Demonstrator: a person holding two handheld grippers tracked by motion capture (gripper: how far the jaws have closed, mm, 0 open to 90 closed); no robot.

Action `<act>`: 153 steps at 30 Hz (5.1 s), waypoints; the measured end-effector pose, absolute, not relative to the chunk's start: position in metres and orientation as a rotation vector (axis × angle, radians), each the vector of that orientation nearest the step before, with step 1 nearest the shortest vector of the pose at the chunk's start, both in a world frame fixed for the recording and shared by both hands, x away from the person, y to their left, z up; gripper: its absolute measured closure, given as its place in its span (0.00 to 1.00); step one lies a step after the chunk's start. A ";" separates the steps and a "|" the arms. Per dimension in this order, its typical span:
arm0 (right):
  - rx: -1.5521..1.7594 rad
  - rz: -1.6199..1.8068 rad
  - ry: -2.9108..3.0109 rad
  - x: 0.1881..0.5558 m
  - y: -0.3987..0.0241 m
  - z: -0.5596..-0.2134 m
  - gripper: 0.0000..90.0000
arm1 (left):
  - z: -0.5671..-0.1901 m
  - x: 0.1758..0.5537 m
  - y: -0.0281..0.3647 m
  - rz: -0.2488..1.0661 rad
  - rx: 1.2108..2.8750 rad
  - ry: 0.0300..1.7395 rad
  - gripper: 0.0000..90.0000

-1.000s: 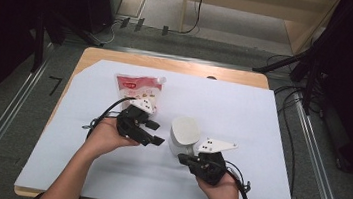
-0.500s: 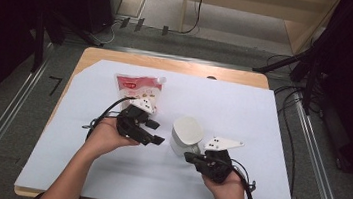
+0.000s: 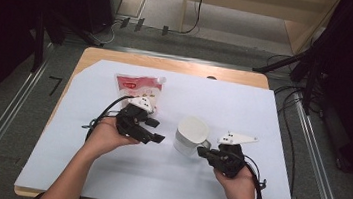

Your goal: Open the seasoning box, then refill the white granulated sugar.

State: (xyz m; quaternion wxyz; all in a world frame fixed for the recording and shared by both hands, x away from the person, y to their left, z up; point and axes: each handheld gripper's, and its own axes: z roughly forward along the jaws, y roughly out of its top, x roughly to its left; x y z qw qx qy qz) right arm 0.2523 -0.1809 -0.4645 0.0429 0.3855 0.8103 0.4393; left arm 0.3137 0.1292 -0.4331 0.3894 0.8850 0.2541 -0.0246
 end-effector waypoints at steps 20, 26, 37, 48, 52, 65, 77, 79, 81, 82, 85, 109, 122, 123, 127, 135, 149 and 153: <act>1.257 1.307 2.447 0.277 -0.204 -0.467 1.00 | -0.434 0.312 0.118 -0.073 2.249 0.634 0.43; 1.270 1.284 2.439 0.285 -0.208 -0.469 1.00 | -0.435 0.311 0.113 -0.029 2.249 0.609 0.42; 1.269 1.255 2.437 0.292 -0.209 -0.468 1.00 | -0.436 0.314 0.105 -0.049 2.220 0.627 0.32; 1.234 1.296 2.410 0.291 -0.228 -0.449 1.00 | -0.430 0.321 0.104 -0.087 2.244 0.605 0.26; 1.260 1.293 2.403 0.297 -0.230 -0.450 1.00 | -0.428 0.324 0.101 -0.089 2.253 0.583 0.26; 1.261 1.268 2.412 0.306 -0.227 -0.451 1.00 | -0.424 0.333 0.087 -0.116 2.289 0.525 0.25; 1.249 1.271 2.418 0.312 -0.228 -0.452 1.00 | -0.426 0.349 0.063 -0.132 2.314 0.476 0.18; 1.246 1.271 2.418 0.312 -0.228 -0.452 1.00 | -0.427 0.350 0.059 -0.131 2.322 0.476 0.18; 1.243 1.268 2.417 0.312 -0.228 -0.452 1.00 | -0.429 0.351 0.056 -0.126 2.324 0.476 0.18; 1.241 1.268 2.416 0.312 -0.228 -0.452 1.00 | -0.430 0.351 0.054 -0.106 2.337 0.475 0.17; 1.240 1.265 2.418 0.312 -0.227 -0.452 1.00 | -0.433 0.353 0.050 -0.116 2.345 0.471 0.14; 1.240 1.231 2.387 0.309 -0.223 -0.453 1.00 | -0.441 0.360 0.040 -0.152 2.334 0.432 0.16; 1.250 1.229 2.375 0.308 -0.223 -0.453 1.00 | -0.438 0.357 0.039 -0.115 2.349 0.434 0.17; 1.249 1.227 2.375 0.308 -0.222 -0.453 1.00 | -0.437 0.357 0.039 -0.115 2.347 0.437 0.17; 1.247 1.228 2.372 0.308 -0.222 -0.453 1.00 | -0.436 0.357 0.039 -0.107 2.353 0.436 0.17; 1.242 1.223 2.374 0.308 -0.221 -0.453 1.00 | -0.434 0.355 0.038 -0.092 2.352 0.442 0.17; 1.233 1.219 2.376 0.307 -0.220 -0.453 1.00 | -0.429 0.353 0.038 -0.072 2.362 0.434 0.18; 1.234 1.219 2.375 0.307 -0.220 -0.453 1.00 | -0.428 0.353 0.038 -0.070 2.366 0.433 0.19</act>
